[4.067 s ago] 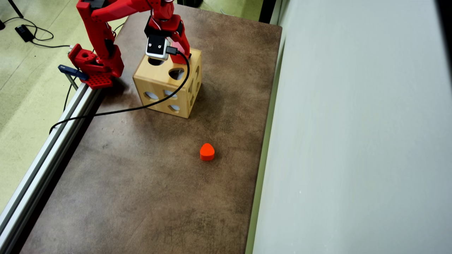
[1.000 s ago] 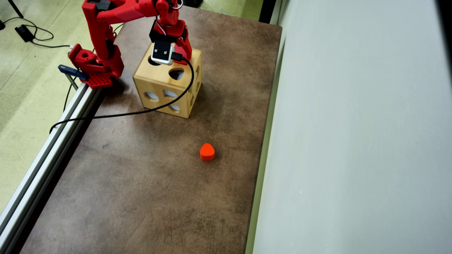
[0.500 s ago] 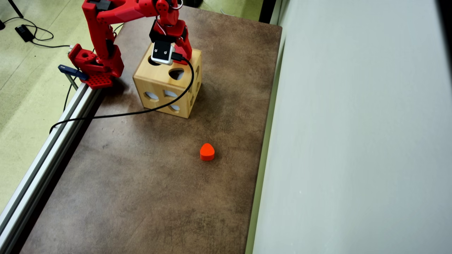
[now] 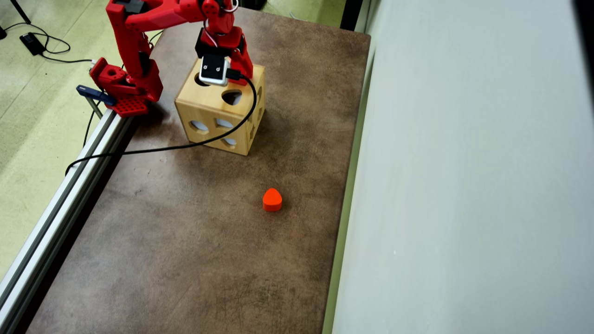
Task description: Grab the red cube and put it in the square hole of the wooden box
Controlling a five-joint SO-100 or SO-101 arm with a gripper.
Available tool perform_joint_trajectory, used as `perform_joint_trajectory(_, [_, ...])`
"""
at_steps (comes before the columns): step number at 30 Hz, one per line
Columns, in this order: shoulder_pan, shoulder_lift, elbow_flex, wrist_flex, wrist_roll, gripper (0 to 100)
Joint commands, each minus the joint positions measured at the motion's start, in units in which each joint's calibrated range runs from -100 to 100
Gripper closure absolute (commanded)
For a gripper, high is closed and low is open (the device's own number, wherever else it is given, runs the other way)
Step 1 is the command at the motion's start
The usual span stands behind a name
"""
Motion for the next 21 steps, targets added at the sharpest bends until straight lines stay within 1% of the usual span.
perform_joint_trajectory(1, [-0.4,-3.6,-1.2,-0.9,0.1,68])
perform_joint_trajectory(7, [-0.4,-6.4,-2.2,-0.9,0.3,68])
perform_joint_trajectory(17, [0.5,-34.9,-1.1,-0.9,0.5,68])
perform_joint_trajectory(19, [0.5,-39.0,-1.0,-0.5,0.5,70])
perform_joint_trajectory(21, [0.5,-42.8,-0.5,-0.1,0.5,77])
